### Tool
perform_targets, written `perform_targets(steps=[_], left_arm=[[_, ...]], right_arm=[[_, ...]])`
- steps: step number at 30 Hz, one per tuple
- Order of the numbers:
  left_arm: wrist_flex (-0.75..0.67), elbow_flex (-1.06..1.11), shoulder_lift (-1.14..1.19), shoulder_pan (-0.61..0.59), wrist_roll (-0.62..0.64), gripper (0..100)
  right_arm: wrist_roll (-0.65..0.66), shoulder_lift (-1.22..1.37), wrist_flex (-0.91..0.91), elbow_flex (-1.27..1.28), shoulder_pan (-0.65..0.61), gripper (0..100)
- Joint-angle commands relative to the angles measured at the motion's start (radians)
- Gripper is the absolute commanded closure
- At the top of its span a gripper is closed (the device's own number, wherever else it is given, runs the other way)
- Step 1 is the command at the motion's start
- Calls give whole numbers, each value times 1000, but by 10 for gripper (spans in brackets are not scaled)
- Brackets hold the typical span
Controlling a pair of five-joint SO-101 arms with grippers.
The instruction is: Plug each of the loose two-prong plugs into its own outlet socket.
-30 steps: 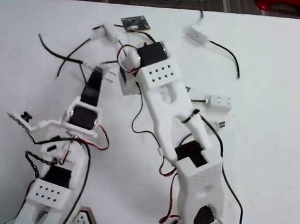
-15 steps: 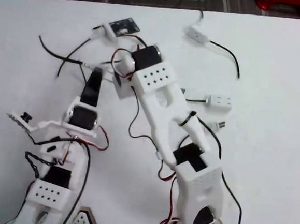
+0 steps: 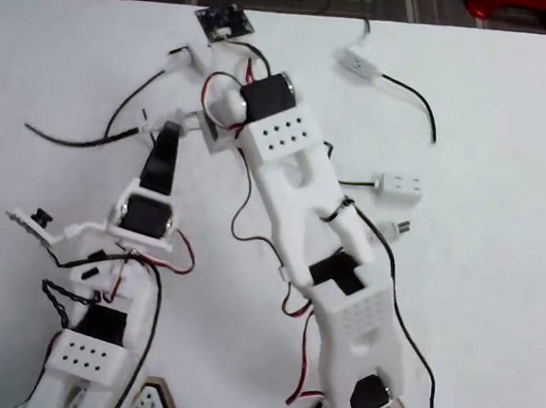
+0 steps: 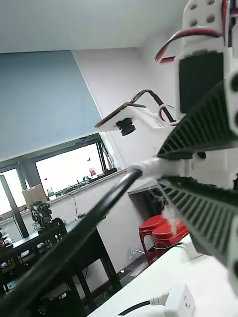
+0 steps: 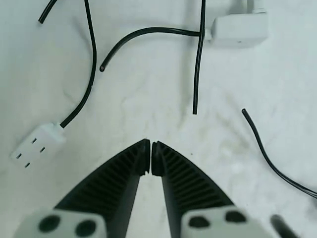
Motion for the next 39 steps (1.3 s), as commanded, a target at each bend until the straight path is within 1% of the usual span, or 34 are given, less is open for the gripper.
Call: perform_targets(steps=[1,4,8,11,14,16,20,24,29,39], left_arm=[[5,6,2,68,-57,976],[35,6,2,125,-104,976],[32,6,2,128,-101,976],[31,-2,1,84,-80,976],[31,-29,1,-4,-3,976],[31,-40,1,-59,21,976],[31,-52,1,-102,25,976],[31,-51,1,-91,23,976],[37,-35,1,-39,20,976],[37,-28,1,-15,18,976]], right_arm=[[9,27,5,-137,15,979],[9,53,18,-189,41,979],[18,64,73,-232,82,979],[78,59,137,-232,113,979],[109,58,140,-170,156,979],[124,48,137,-121,163,979],[239,-1,139,-29,125,979],[276,-74,136,61,39,979],[298,-110,102,66,-51,979],[299,-104,-42,63,-44,979]])
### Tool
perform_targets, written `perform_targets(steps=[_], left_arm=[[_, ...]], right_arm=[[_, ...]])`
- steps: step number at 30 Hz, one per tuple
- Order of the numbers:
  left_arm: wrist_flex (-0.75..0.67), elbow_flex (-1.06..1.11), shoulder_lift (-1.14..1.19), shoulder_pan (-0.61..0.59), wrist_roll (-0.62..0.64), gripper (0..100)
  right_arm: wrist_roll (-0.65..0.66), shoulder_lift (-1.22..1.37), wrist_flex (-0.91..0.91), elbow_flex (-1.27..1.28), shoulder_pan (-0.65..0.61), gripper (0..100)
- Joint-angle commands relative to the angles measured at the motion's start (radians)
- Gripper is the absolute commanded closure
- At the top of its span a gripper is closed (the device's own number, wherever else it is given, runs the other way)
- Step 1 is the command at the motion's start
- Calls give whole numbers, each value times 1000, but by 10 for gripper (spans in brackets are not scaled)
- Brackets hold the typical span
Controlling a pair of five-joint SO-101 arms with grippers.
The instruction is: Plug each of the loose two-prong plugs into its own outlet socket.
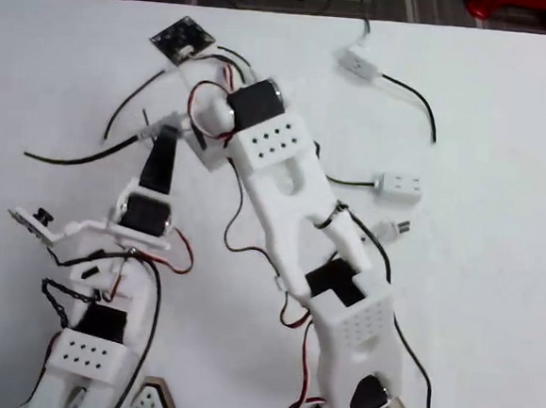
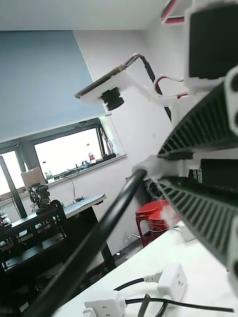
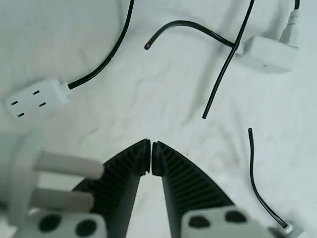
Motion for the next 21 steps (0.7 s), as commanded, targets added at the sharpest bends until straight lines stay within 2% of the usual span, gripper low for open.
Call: perform_targets(steps=[1,6,10,15,21], left_arm=[[2,-29,-12,30,0,976],[-3,0,-12,134,-101,976],[2,3,-12,208,-118,976],[2,3,-12,206,-118,976],[-3,2,-12,124,-118,976]], right_arm=[[9,-56,-47,-20,8,979],[9,-56,-48,-98,31,979],[9,-54,-50,-129,44,979],[9,-54,-42,-121,62,979],[3,-64,-36,-129,137,979]])
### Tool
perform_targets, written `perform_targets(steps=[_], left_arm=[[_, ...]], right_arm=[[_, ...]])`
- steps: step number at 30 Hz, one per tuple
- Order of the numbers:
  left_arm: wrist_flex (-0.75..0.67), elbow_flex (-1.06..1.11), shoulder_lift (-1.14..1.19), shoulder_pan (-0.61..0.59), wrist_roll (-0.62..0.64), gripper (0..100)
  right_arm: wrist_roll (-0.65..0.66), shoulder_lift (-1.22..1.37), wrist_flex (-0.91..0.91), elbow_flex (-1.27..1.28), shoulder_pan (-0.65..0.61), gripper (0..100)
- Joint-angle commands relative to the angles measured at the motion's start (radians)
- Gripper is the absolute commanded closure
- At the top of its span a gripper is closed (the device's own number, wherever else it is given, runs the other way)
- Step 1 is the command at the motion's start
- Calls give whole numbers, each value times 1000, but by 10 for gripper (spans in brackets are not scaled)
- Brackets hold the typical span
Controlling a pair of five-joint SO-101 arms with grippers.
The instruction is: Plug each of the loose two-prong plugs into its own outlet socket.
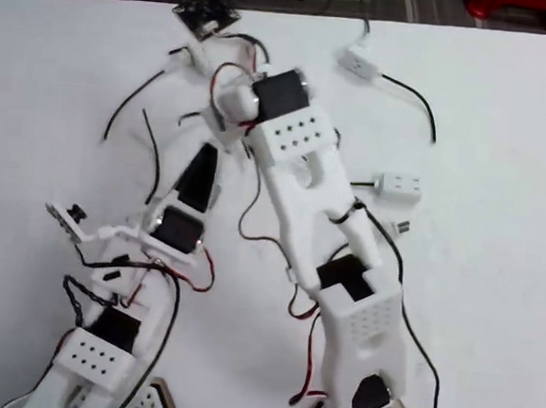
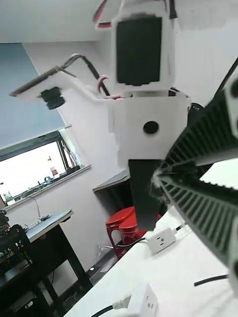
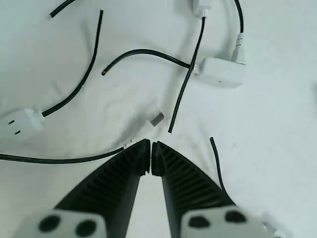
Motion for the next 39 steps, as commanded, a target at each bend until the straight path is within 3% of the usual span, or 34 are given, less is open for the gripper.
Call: perform_targets(steps=[1,6,9,13,19,25,31,39], left_arm=[[-3,-8,-10,-73,-11,976],[37,-61,-4,-251,-8,976],[250,-176,-2,-349,-8,976],[565,-342,-2,-394,-15,976],[779,-505,73,-343,-196,976],[1003,-847,524,-288,-276,976],[1240,-1125,823,-208,-535,976],[1358,-1375,1079,-105,-756,976]], right_arm=[[-2,-65,-2,-41,65,979],[-86,-36,33,-34,74,979],[-173,4,56,-41,74,974],[-230,61,68,-40,81,974],[-239,94,125,-37,196,976],[-302,116,160,-9,326,974],[-304,170,159,48,412,974],[-299,295,130,57,545,975]])
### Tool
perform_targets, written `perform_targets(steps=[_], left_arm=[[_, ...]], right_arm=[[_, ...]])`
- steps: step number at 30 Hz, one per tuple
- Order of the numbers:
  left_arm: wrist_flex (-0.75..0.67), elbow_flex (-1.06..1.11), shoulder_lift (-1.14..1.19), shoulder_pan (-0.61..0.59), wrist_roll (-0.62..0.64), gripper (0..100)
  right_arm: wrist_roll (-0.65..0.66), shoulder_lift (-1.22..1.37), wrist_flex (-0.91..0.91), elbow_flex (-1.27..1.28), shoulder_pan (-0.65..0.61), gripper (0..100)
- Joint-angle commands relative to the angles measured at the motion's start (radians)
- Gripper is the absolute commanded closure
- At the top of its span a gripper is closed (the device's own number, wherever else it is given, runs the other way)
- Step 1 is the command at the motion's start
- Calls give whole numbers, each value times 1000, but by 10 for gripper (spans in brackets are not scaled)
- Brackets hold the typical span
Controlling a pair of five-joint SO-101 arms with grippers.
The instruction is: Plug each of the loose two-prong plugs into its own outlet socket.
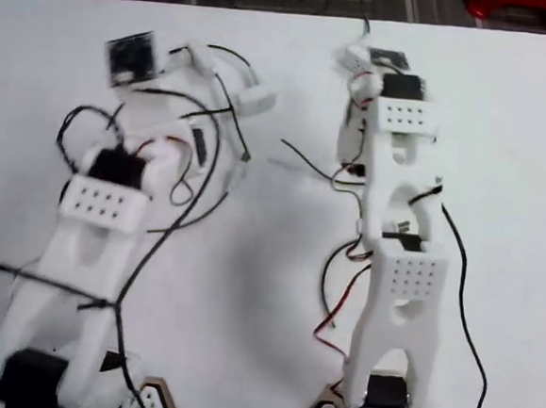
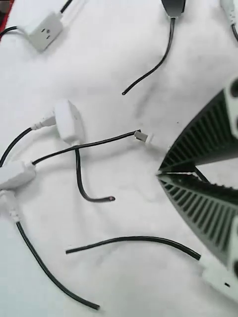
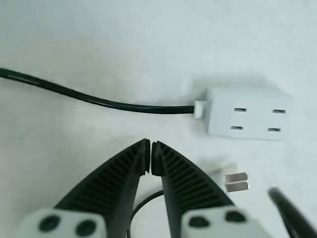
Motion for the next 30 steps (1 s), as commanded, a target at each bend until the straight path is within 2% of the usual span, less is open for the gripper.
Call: perform_targets(steps=[1,6,11,14,22,30], left_arm=[[51,-169,153,31,-48,976],[233,-414,443,61,-71,963],[430,-641,618,90,-362,821],[473,-718,707,101,-362,763],[486,-962,969,74,-367,758],[594,-1208,1171,47,-400,759]], right_arm=[[-2,31,-35,-15,71,975],[-3,93,-110,-15,84,978],[-11,143,-176,-15,79,978],[-11,179,-217,-14,77,978],[-12,191,-237,-15,77,978],[-12,193,-249,-15,77,978]])
